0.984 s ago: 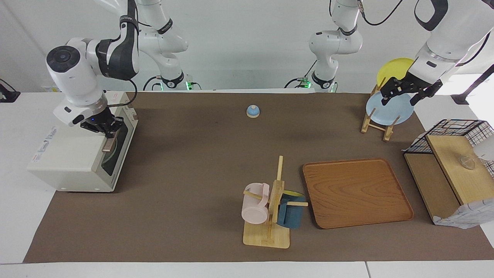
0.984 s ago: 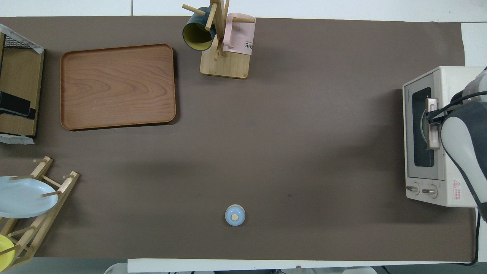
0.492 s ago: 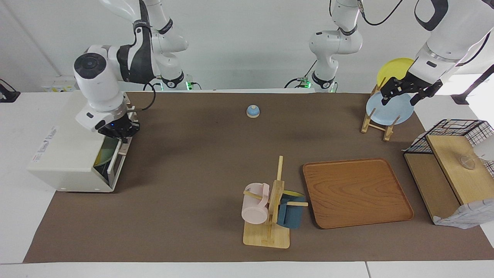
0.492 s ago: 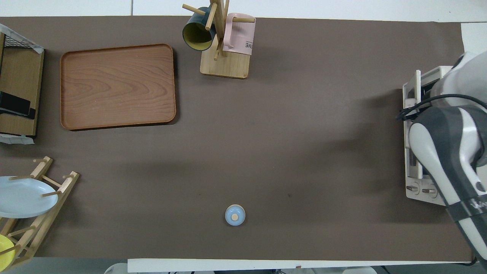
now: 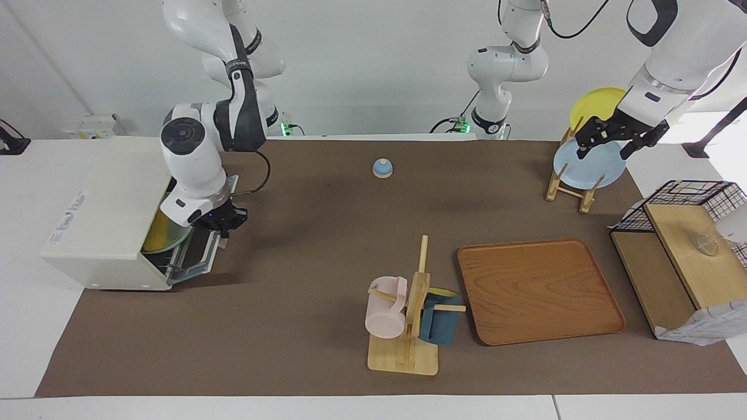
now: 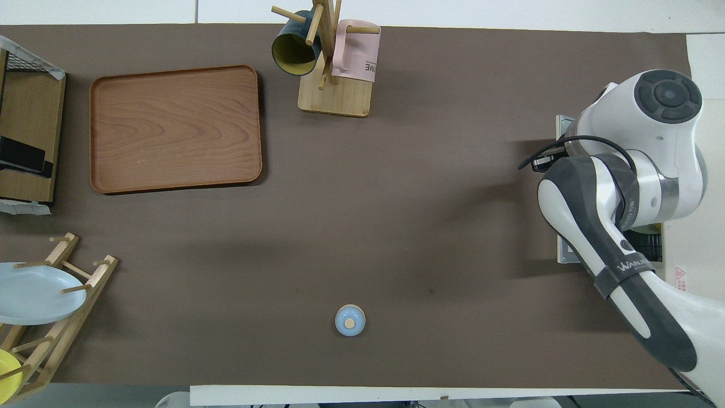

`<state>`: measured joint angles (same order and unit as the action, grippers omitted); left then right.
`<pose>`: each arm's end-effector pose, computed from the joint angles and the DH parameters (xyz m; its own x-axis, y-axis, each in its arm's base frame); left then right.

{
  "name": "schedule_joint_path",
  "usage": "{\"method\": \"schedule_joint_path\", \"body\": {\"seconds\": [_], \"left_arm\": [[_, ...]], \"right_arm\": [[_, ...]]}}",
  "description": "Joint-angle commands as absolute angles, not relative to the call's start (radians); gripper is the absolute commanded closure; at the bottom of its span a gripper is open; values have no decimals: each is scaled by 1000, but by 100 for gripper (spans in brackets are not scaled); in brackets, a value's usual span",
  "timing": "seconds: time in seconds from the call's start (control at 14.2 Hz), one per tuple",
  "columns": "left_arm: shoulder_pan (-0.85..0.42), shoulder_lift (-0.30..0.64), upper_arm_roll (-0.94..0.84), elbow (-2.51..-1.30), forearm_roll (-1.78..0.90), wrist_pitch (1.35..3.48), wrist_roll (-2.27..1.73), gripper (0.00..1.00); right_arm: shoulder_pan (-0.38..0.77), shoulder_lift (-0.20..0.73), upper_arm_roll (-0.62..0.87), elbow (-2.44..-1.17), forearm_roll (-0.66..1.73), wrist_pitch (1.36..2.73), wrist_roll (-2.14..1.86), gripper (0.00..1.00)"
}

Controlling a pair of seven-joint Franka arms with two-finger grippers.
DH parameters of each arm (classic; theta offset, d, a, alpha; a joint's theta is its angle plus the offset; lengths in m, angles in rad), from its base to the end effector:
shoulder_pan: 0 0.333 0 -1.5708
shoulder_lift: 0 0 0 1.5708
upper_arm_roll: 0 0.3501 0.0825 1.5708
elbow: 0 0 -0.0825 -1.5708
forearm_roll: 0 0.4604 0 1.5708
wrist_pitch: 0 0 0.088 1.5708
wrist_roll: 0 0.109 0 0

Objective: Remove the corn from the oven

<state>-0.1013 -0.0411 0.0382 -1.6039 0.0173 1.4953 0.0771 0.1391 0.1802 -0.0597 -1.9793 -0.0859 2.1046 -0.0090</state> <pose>0.6072 -0.0359 0.6577 0.9880 -0.1384 -0.0685 -0.1395 -0.9902 -0.0105 0.6528 0.0487 0.3623 0.9896 0.1319 -0.0573 0.1363 -0.9873 0.0815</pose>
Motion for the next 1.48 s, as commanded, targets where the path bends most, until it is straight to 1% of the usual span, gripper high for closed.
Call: {"method": "schedule_joint_path", "body": {"seconds": [0.0,0.14,0.35,0.56,0.63,0.77,0.91,1.05,1.27,1.41], "left_arm": [[-101,-60,40,-1620,25,1486,84,0],[-101,-60,40,-1620,26,1486,84,0],[-101,-60,40,-1620,26,1486,84,0],[-101,-60,40,-1620,26,1485,84,0],[-101,-60,40,-1620,26,1479,84,0],[-101,-60,40,-1620,26,1489,84,0],[-101,-60,40,-1620,26,1485,84,0],[-103,-60,40,-1620,26,1488,83,0],[-110,-60,40,-1620,26,1485,84,0],[-112,-60,38,-1621,25,1476,84,0]], "right_arm": [[107,209,-87,-1980,-123,2154,-18,100],[115,209,-87,-1980,-101,2154,-3,99],[123,209,-87,-1976,7,2155,2,94],[156,199,-89,-1950,23,2135,-1,92],[150,184,-89,-1950,20,2111,-5,88],[138,157,-97,-1947,8,2060,-6,69],[121,146,-100,-1942,5,2010,-5,66],[94,137,-98,-1957,-5,2003,-6,61],[74,126,-98,-1983,-41,2002,-11,60],[66,111,-97,-2034,-41,2028,-27,60]]}}
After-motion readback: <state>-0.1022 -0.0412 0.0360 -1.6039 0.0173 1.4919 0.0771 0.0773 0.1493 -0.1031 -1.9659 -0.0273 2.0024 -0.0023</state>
